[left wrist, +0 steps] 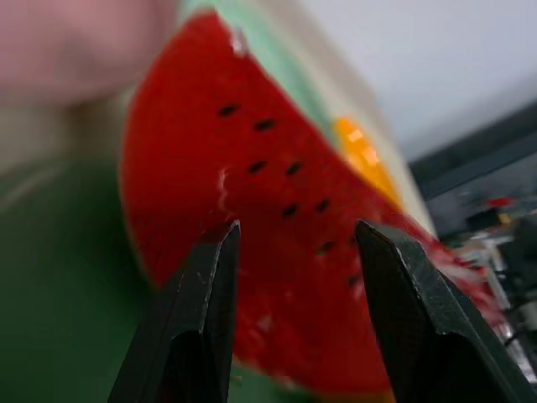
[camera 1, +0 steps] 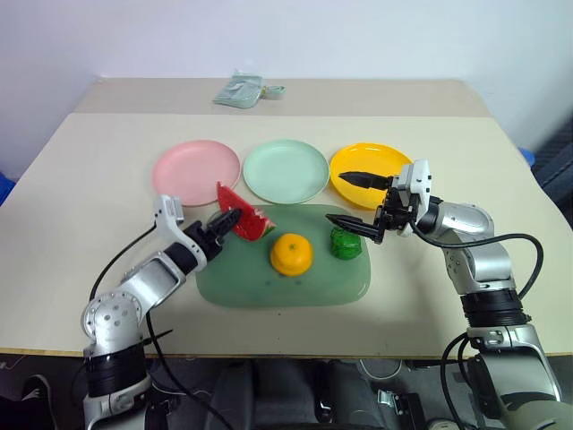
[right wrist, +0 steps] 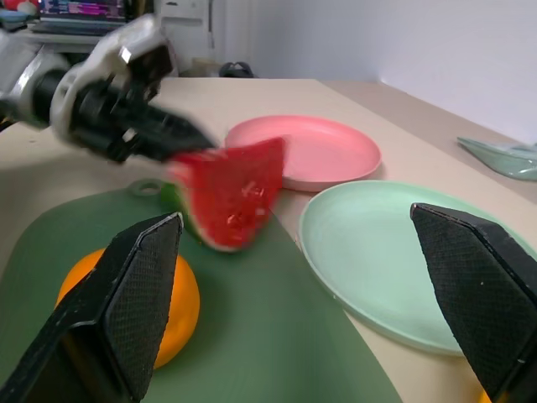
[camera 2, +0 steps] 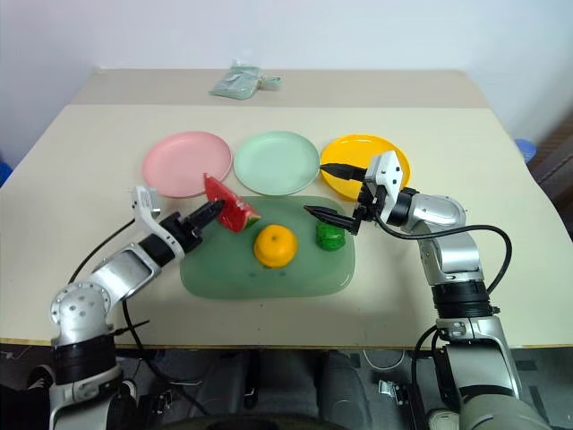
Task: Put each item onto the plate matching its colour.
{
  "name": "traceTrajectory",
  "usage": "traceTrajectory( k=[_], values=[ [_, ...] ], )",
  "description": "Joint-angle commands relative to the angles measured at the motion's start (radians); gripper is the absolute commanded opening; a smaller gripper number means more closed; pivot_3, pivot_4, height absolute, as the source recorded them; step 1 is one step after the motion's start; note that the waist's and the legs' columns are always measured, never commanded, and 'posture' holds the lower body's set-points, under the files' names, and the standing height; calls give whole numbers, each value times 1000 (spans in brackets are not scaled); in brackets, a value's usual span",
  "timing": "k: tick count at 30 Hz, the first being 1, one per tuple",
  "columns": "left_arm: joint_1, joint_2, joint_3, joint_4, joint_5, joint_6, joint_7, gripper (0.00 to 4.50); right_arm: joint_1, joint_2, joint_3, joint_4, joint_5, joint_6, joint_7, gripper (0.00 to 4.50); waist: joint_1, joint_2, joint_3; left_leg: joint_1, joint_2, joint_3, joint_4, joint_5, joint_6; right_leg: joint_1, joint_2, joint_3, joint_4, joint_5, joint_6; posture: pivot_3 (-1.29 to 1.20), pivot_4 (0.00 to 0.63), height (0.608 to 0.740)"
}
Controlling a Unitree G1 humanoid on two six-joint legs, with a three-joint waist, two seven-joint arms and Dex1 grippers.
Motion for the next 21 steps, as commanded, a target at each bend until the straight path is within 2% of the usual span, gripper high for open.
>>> traceTrajectory(
  k=[1, 7, 14, 21],
  values=[
    [5, 11, 9, -68, -35, -17, 8, 2220, -24, 0, -11, -1, 7, -20, 8, 4500, 3, 0, 0, 0, 0, 0, 0, 0, 0, 0, 0, 0, 0, 0, 0, 0, 150, 740],
    [-5, 15, 19, -92, -39, -63, 24, 2220, -33, 5, -8, 3, 7, -18, 11, 4500, 0, 0, 0, 0, 0, 0, 0, 0, 0, 0, 0, 0, 0, 0, 0, 0, 150, 740],
    [-53, 62, 11, -128, -81, -76, 47, 2220, -36, 2, -10, 17, 7, -22, 20, 4500, 1, 0, 0, 0, 0, 0, 0, 0, 0, 0, 0, 0, -1, 0, 0, 0, 150, 740],
    [-95, 48, -43, -99, 31, -147, 62, 2220, -38, 2, -11, -3, 15, -7, 13, 4500, 0, 0, 0, 0, 0, 0, 0, 0, 0, 0, 0, 0, -1, 0, 0, 0, 150, 740]
  ],
)
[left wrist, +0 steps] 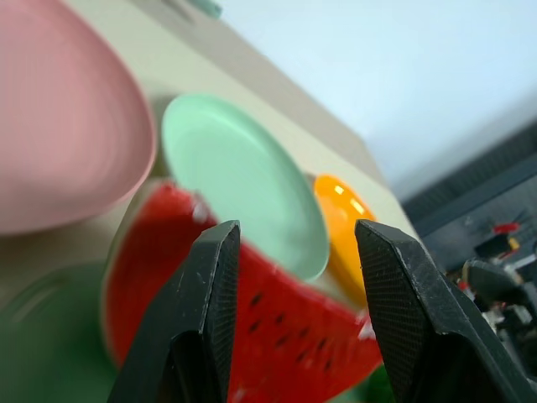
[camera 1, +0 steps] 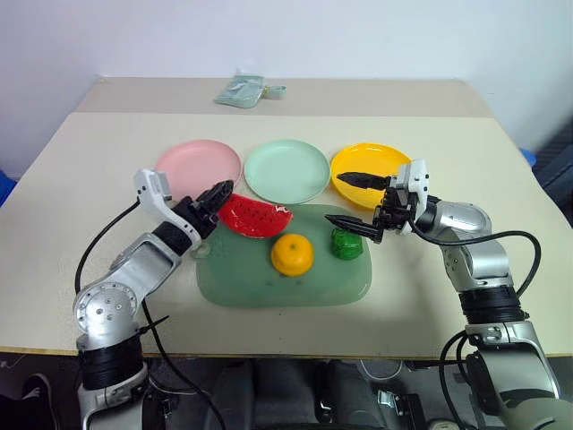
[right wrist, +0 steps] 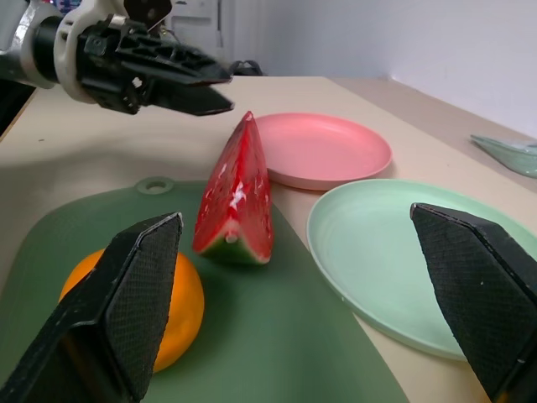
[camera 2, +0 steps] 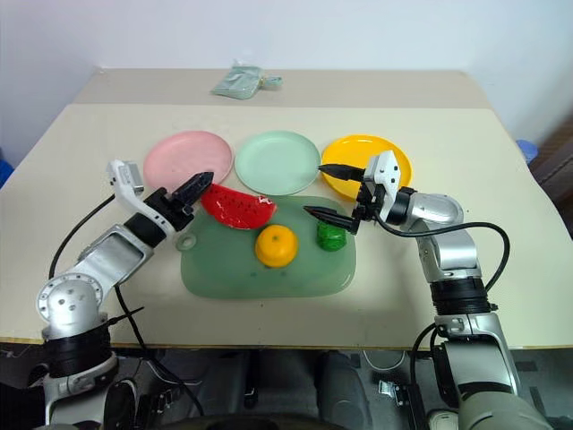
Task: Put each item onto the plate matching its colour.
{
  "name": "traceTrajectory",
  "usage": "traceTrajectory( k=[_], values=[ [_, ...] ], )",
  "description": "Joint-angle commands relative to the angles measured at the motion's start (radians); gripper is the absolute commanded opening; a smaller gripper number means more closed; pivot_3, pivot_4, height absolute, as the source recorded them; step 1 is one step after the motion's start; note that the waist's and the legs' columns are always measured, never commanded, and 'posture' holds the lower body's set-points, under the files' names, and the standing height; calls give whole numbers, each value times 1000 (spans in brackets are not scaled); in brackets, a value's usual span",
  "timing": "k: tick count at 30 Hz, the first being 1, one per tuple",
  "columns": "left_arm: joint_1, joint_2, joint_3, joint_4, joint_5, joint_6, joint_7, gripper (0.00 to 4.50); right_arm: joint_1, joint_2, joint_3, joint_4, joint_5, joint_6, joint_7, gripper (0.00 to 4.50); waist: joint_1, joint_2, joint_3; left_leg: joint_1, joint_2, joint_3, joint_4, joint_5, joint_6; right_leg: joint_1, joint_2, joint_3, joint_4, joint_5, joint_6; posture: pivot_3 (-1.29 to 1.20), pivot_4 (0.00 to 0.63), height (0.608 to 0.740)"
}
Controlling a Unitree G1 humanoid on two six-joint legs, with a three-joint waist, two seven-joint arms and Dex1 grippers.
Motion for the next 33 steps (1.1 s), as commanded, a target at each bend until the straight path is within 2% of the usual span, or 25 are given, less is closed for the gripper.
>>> traceTrajectory(
  k=[1, 20, 25, 33],
  values=[
    [-3, 12, -15, -7, 43, -34, -15, 2220, -14, -2, -18, -37, 17, -3, -4, 4500, -2, 0, 0, 0, 0, 0, 0, 0, 0, 0, 0, 0, 0, 0, 0, 0, 150, 740],
    [77, 86, -5, 7, 58, -26, -96, 2220, -14, -6, -20, -49, 17, 12, -13, 4500, -1, 0, 0, 0, 0, 0, 0, 0, 0, -1, 0, 0, 0, 0, 0, 0, 150, 740],
    [3, 111, -22, 157, 153, -79, -177, 2220, -4, 2, -16, -54, 16, 6, -13, 4500, 1, 0, 0, 0, 0, 0, 0, 0, 0, -1, 0, 0, 0, 0, 0, 0, 150, 740],
    [-77, 100, -81, 215, 247, -104, -257, 2220, 20, -2, -25, -66, 20, 2, -13, 4500, 0, 0, 0, -1, 0, 0, -1, 0, 0, -1, 0, 0, -1, 0, 0, 0, 150, 740]
  ],
)
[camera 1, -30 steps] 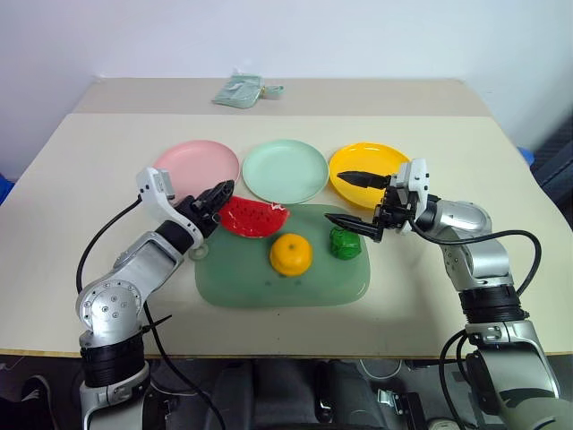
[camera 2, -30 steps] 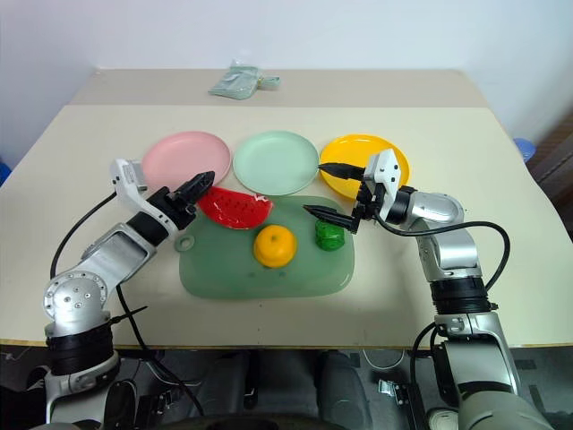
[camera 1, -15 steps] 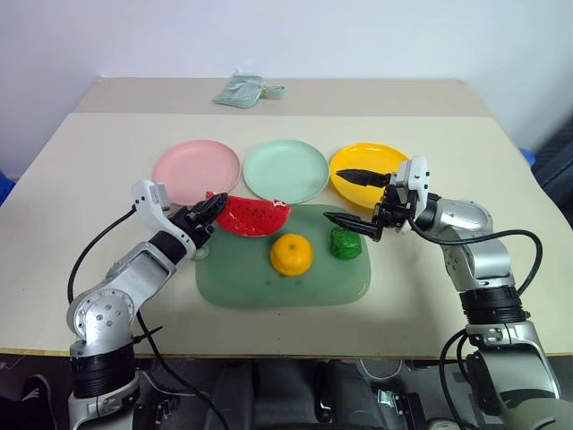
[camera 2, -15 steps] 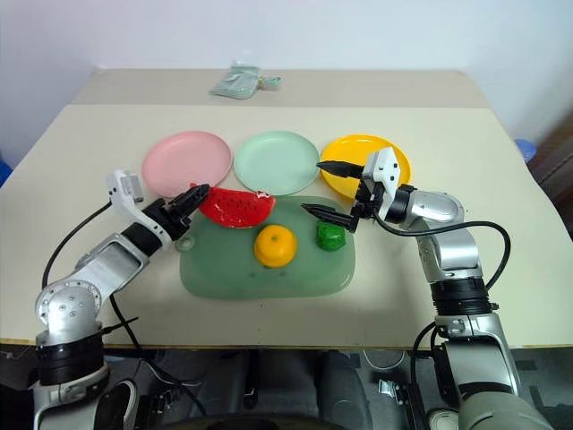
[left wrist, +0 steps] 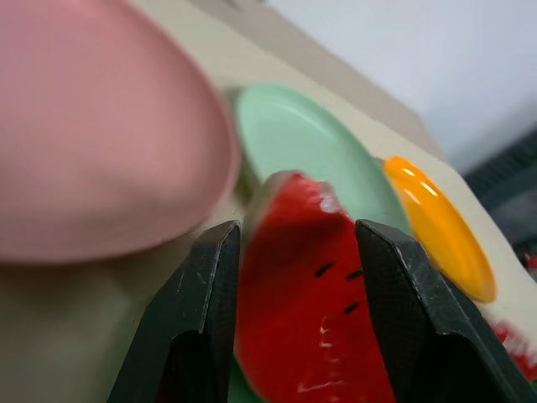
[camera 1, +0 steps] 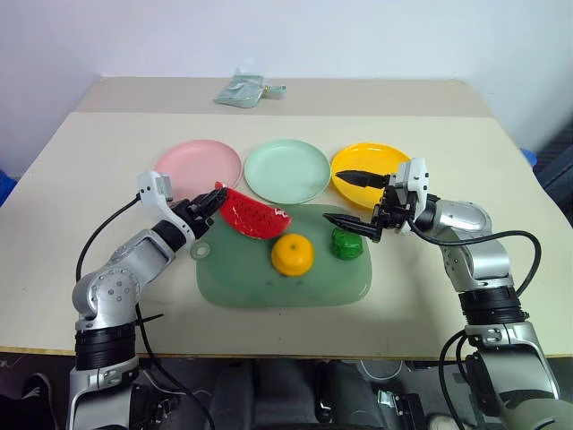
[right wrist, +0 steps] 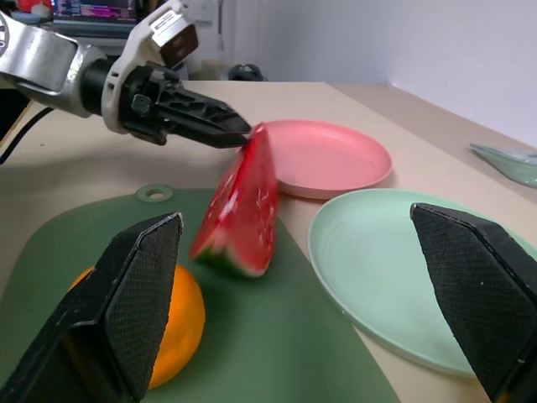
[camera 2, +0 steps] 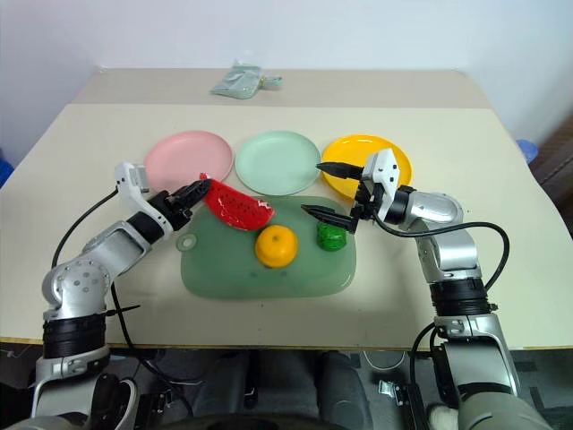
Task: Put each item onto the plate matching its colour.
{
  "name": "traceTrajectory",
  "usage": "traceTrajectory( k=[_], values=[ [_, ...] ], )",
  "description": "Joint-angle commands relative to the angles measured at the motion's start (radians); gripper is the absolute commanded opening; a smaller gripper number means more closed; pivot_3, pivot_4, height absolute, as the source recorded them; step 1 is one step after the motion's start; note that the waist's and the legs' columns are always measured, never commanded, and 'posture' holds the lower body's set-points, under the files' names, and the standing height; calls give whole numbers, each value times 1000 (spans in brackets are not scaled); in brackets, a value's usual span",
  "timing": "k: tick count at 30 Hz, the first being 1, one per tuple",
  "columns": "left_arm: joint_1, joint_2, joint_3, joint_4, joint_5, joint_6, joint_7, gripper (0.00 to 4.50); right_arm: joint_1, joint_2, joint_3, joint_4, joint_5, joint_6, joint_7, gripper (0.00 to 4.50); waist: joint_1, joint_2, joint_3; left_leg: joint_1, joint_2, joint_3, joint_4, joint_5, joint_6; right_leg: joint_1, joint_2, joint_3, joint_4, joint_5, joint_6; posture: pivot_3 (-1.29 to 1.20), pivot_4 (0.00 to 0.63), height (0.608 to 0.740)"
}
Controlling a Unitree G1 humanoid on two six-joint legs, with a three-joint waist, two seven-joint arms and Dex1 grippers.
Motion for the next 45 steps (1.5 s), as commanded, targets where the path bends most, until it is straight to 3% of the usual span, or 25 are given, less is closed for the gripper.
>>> traceTrajectory(
  k=[1, 13, 20, 27, 30, 33, 39, 45],
  values=[
    [-31, -2, -20, 6, 45, -30, -39, 2220, 8, -5, -26, -28, 19, -19, 1, 4500, 0, 0, 0, 0, 0, 0, 0, 0, 0, 0, 0, 0, 0, 0, 0, 0, 150, 740],
    [-125, -58, -41, 134, 169, -101, -95, 2220, -11, -1, -12, -61, 14, 8, -30, 4500, 0, 0, 0, 0, 0, 0, 0, 0, 0, 0, 0, 0, 0, 0, 0, 0, 150, 740],
    [-97, -59, -5, 84, 154, -81, -76, 2220, -12, -9, -22, -56, 21, 17, -26, 4500, -1, 0, 0, 0, 0, 0, 0, 0, 0, 0, 0, 0, 0, 0, 0, 0, 150, 740],
    [-97, -32, 46, -89, 60, 29, -4, 2220, -17, -9, -23, -27, 15, -2, -13, 4500, -1, 0, 0, 0, 0, 0, 0, 0, 0, 0, 0, 0, 0, 0, 0, 0, 150, 740],
    [-59, -3, 30, -154, 54, 68, -14, 3069, -15, -8, -23, -25, 14, -6, -10, 4500, -1, 0, 0, 0, 0, 0, 0, 0, 0, 0, 0, 0, 0, 0, 0, 0, 150, 740],
    [-29, 14, 32, -195, 39, 86, -29, 4466, -8, -6, -22, -31, 15, -7, -10, 4500, -2, 0, 0, 0, 0, 0, 0, 0, 0, 0, 0, 0, 0, 0, 0, 0, 150, 740],
    [-23, 68, 103, -158, 32, 60, -64, 4466, 5, -9, -25, -41, 19, -9, -6, 4500, -1, 0, 0, 0, 0, 0, 0, 0, 0, 0, 0, 0, 0, 0, 0, 0, 150, 740],
    [15, 192, 166, -119, 19, 37, -232, 4466, -4, -14, -28, -16, 15, -22, 2, 4500, -2, 0, 0, 0, 0, 0, 0, 0, 0, 0, 0, 0, 0, 0, 0, 0, 150, 740]
  ],
)
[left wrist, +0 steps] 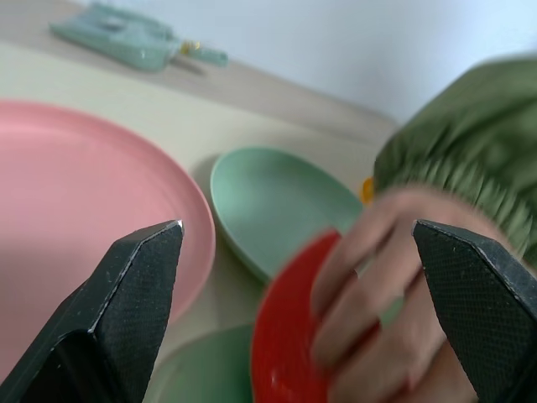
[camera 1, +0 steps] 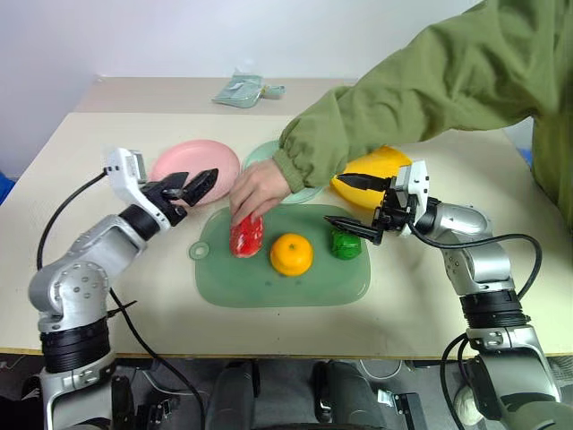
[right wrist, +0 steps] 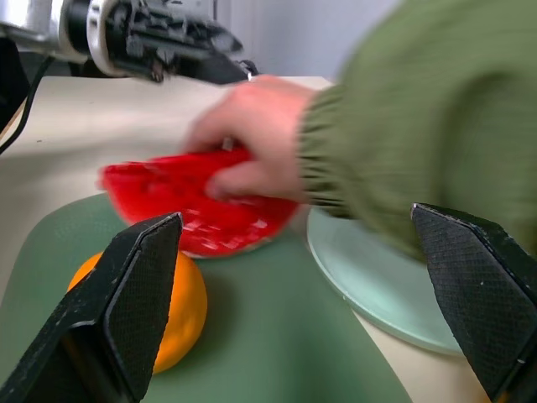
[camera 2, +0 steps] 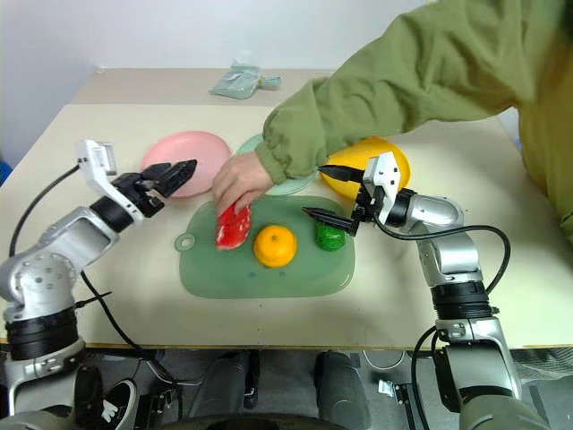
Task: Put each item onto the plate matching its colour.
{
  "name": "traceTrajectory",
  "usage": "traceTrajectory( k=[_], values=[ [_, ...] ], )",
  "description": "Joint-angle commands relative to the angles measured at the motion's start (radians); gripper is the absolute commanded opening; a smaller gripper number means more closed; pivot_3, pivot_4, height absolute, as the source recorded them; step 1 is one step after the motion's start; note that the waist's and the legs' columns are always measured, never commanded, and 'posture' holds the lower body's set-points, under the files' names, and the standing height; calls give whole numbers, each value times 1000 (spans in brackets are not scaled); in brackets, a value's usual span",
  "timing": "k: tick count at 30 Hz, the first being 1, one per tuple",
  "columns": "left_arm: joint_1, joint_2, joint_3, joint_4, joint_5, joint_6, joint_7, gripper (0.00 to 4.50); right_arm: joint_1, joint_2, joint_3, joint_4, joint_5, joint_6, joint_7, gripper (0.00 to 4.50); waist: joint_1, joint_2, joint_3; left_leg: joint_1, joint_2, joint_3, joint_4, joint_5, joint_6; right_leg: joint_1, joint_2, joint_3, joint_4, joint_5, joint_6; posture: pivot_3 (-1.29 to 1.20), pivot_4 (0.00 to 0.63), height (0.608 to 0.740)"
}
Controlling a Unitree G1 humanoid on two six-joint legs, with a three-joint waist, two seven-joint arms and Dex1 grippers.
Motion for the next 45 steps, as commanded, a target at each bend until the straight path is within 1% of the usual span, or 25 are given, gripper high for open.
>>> traceTrajectory(
  k=[1, 4, 6, 13, 33, 45],
  values=[
    [34, 83, 50, 9, -12, -27, -119, 4466, -18, -10, -27, -3, 14, -24, 7, 4500, -1, 0, 0, 0, 0, 0, 0, 0, 0, 0, 0, 0, 0, 0, 0, 0, 150, 740],
    [62, 135, 56, 21, -7, -32, -177, 4466, -22, -10, -27, 7, 12, -29, 10, 4500, -2, 0, 0, 0, 0, 0, -1, 0, 0, -1, 0, 0, 0, 0, 0, 0, 150, 740],
    [68, 157, 66, 15, -40, -9, -204, 4466, -23, -8, -25, 15, 11, -34, 12, 4500, 0, 0, 0, 0, 0, 0, -1, 0, 0, 0, 0, 0, 0, 0, 0, 0, 150, 740],
    [85, 181, 51, -14, -49, 7, -232, 4466, -25, -8, -24, 24, 11, -43, 17, 4500, -1, 0, 0, 0, 0, 0, -1, 0, 0, 0, 0, 0, 0, 0, 0, 0, 150, 740],
    [135, 192, 61, -71, -94, 55, -215, 4466, -22, -18, -31, 43, 14, -54, 34, 4500, -1, 0, 0, 0, 0, 0, -1, 0, 0, -1, 0, 0, 0, 0, 0, 0, 150, 740],
    [130, 168, 29, -113, -118, 80, -168, 4466, -23, -34, -30, -33, 43, 27, 29, 4500, 0, 0, 0, 0, 0, 0, -1, 0, 0, -1, 0, 0, 0, 0, 0, 0, 150, 740]
  ],
)
